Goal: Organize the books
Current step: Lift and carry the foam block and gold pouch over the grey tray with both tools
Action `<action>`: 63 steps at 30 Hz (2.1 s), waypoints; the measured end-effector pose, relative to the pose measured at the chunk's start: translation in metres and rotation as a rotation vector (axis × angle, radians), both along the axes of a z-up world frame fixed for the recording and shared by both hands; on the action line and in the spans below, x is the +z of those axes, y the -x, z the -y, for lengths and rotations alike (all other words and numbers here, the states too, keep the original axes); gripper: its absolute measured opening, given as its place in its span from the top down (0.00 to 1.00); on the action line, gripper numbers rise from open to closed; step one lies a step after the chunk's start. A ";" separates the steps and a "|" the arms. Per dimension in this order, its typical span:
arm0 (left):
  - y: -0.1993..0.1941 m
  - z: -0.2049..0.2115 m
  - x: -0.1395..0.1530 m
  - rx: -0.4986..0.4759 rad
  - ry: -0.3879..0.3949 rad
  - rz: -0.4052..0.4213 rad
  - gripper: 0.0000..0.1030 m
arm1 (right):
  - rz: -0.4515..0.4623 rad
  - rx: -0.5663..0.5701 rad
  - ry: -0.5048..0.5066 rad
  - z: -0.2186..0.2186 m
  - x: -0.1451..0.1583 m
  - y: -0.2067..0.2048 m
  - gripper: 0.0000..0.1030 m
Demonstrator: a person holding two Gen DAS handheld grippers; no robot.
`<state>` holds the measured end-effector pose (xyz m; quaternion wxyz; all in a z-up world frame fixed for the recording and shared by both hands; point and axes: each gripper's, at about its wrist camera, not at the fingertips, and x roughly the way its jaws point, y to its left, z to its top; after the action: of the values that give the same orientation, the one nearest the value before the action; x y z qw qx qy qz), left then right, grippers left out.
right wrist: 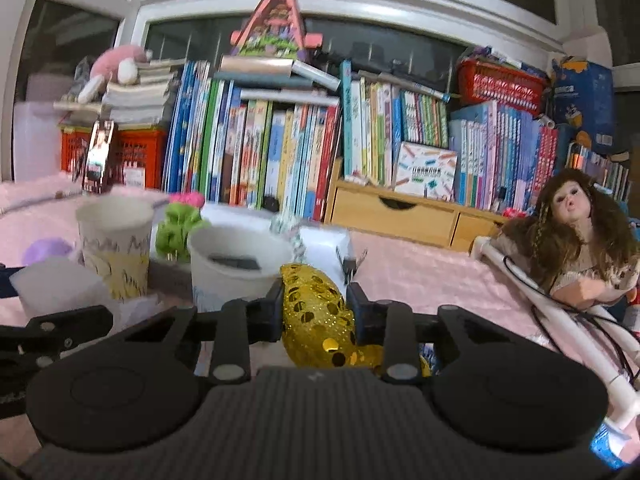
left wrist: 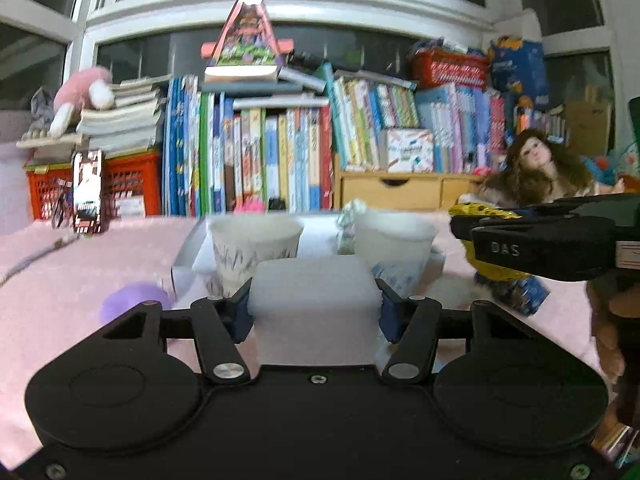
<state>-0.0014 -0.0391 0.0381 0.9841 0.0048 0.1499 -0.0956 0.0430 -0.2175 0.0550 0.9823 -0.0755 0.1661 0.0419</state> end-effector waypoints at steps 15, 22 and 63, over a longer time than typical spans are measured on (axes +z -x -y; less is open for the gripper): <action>-0.051 -0.032 0.096 -0.043 0.067 0.009 0.45 | 0.022 0.034 -0.249 0.029 0.067 -0.028 0.66; -0.118 -0.048 0.125 -0.058 0.113 -0.099 0.45 | -0.051 0.057 -0.378 0.039 0.086 -0.071 0.66; -0.361 0.018 0.044 0.002 0.056 -0.608 0.45 | -0.440 0.016 -0.561 0.037 -0.004 -0.275 0.62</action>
<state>0.3595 -0.0567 0.0819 0.8939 -0.0514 0.4350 -0.0957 0.3184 -0.2549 0.0511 0.9051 0.2070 0.3551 0.1090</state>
